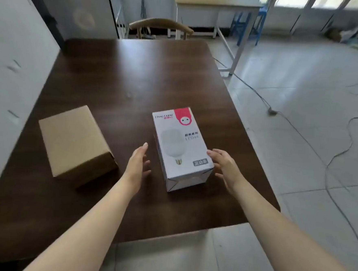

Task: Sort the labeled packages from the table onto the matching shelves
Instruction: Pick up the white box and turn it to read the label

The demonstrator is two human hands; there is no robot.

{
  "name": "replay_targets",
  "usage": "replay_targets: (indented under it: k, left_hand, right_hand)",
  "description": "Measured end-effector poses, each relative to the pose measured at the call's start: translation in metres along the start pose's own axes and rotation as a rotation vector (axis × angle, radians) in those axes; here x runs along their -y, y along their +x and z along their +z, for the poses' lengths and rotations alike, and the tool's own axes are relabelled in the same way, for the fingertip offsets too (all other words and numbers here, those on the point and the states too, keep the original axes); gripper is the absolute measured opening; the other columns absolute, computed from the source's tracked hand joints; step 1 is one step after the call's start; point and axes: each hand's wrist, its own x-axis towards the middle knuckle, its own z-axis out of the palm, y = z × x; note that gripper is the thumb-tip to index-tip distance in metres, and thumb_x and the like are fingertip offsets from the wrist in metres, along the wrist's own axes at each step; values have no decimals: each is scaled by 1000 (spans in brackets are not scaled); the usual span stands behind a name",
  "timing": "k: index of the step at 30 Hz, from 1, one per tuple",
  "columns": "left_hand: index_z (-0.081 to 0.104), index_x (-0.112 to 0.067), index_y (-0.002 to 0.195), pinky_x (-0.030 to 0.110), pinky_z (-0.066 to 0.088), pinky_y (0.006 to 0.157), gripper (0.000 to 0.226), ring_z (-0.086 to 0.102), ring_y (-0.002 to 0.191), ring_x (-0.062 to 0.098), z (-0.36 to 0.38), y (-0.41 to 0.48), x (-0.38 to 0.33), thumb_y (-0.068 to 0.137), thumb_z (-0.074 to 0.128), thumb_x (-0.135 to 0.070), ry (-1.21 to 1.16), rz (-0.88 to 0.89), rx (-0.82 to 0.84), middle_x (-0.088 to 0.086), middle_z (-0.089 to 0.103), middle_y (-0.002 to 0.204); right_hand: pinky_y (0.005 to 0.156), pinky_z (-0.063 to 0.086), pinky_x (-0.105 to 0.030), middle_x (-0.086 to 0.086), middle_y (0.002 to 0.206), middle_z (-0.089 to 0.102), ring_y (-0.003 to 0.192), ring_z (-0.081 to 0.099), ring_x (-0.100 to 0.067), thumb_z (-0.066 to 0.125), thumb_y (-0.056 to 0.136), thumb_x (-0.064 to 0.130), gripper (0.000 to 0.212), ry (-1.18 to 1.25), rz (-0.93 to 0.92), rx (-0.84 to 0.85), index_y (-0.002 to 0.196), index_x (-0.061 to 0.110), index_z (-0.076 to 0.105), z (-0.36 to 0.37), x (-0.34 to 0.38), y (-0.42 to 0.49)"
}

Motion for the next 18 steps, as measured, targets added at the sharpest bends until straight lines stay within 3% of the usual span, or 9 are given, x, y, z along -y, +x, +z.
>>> replay_targets:
  k: [6,9,10,13,18]
  left_hand:
    - [24,-25,151,49,29,114,79,29,143,25,1,10,22,86,45,-65,-105,-51,121,9,28,156]
    - [35,-34,145,53,24,115,99,34,141,26,8,13,22,62,53,-83,-59,-57,247,3,40,152]
    - [43,-37,140,55,24,114,93,38,138,27,11,13,22,60,52,-84,-47,-48,281,1,47,147]
    - [51,-44,130,56,29,111,67,50,129,25,19,11,20,70,55,-73,-20,-25,339,-6,59,135]
    - [50,-38,131,44,52,91,60,67,109,21,25,-6,-27,74,65,-44,-18,116,384,-3,67,124]
  right_hand:
    - [99,33,-45,2,129,61,123,51,-20,59,57,66,86,75,24,28,132,26,51,10,-16,8]
    - [103,33,-49,4,130,62,123,51,-20,55,62,66,79,78,21,75,131,28,54,13,-14,9]
    - [104,34,-49,4,127,64,122,52,-20,56,65,63,72,90,25,86,128,28,56,14,-14,9]
    - [97,43,-45,-1,116,70,113,60,-22,59,70,50,53,130,30,78,117,25,64,16,-10,5]
    - [85,50,-40,-2,106,72,100,64,-20,62,70,44,46,192,-80,66,111,23,65,18,26,-13]
